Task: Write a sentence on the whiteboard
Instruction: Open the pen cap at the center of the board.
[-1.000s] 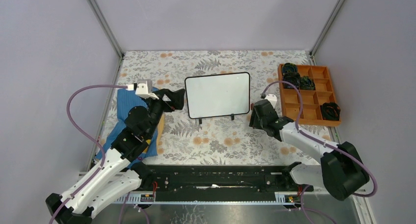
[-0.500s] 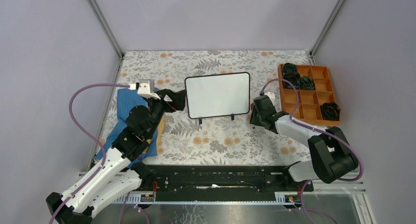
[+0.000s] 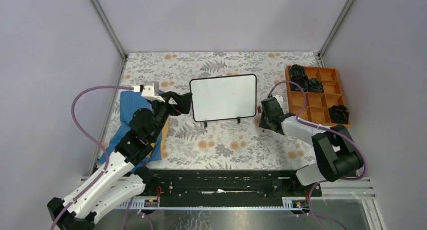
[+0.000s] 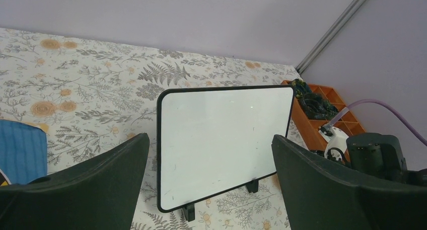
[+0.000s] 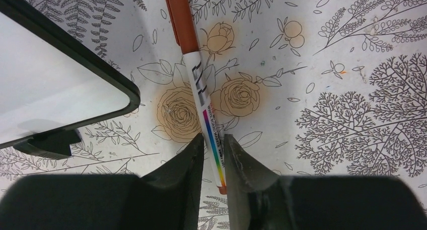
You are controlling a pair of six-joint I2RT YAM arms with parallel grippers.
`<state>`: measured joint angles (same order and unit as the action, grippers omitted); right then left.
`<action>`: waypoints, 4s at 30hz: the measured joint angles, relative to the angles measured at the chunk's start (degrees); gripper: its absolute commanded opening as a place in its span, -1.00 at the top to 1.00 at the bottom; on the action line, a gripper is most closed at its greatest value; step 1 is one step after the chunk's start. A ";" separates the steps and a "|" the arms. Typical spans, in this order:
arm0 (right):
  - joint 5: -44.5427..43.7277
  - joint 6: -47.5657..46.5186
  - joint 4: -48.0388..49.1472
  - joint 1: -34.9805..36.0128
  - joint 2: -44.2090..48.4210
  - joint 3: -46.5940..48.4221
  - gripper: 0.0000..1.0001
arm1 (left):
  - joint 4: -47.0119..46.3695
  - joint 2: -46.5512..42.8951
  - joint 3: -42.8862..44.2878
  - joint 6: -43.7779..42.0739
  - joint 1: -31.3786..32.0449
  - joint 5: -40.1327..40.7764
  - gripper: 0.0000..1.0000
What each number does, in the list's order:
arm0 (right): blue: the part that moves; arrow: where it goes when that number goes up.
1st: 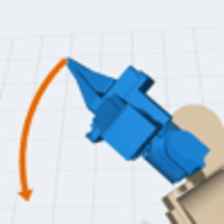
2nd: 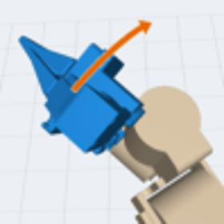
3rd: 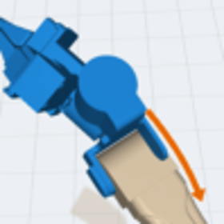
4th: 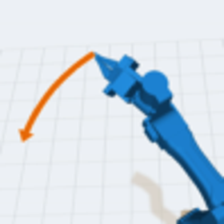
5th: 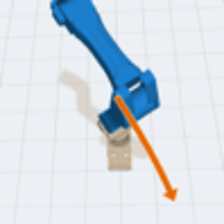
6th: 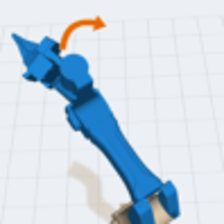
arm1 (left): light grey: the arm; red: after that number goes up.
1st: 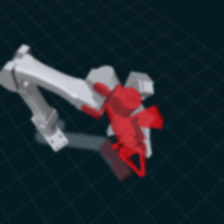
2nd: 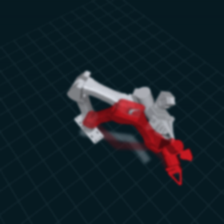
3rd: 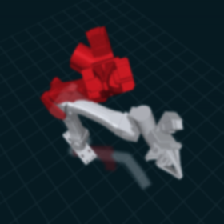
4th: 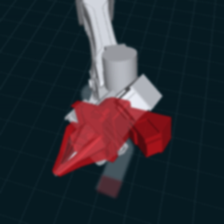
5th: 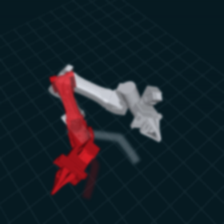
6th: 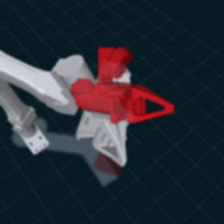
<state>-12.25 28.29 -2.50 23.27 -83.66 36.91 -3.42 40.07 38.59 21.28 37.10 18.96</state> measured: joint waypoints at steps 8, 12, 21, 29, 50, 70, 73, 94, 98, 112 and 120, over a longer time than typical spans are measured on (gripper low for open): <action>-0.07 0.74 -0.04 -0.02 0.09 -0.22 0.75 | 0.00 -0.24 0.00 0.02 0.00 -0.13 -0.97; -0.09 1.29 -2.08 -0.02 3.23 -2.21 0.74 | 0.02 -0.31 0.00 0.02 0.00 -0.13 -0.97; 2.14 1.88 -10.01 -0.02 9.68 -4.42 0.44 | 0.02 -0.42 0.00 0.07 0.00 -0.68 -0.97; 2.51 1.99 -14.05 -0.04 7.65 -2.08 0.32 | 0.07 -0.59 0.00 0.09 0.00 -0.83 -0.97; 6.95 -1.53 -14.69 -5.27 -0.15 4.15 0.34 | 0.09 -0.61 0.00 0.48 0.15 -1.09 -0.97; 7.50 -3.28 -13.68 -5.33 -2.19 5.49 1.00 | 0.20 -1.03 0.00 0.50 0.44 -1.20 -0.97; 7.41 -3.32 -13.60 -5.33 -2.12 5.49 1.00 | 0.20 -1.42 0.00 0.50 0.48 -1.20 -0.98; 23.69 -5.62 -11.69 -0.26 44.41 2.95 1.00 | -3.02 -1.60 -0.24 0.48 0.79 -13.29 -0.97; 30.36 -4.48 -3.02 3.67 46.38 2.43 1.00 | -5.64 -1.53 -0.55 0.74 0.79 -23.67 -0.97; 31.56 -4.50 17.42 22.08 37.66 -0.07 1.00 | -10.36 4.11 3.15 7.76 0.79 -44.41 -0.82; 31.87 -4.44 22.16 24.30 35.69 -0.13 1.00 | -10.97 8.39 4.11 11.39 0.79 -48.41 -0.65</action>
<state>19.62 23.86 19.66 47.57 -47.97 36.77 -14.39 48.47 42.70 32.67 37.89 -29.45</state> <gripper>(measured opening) 0.153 0.856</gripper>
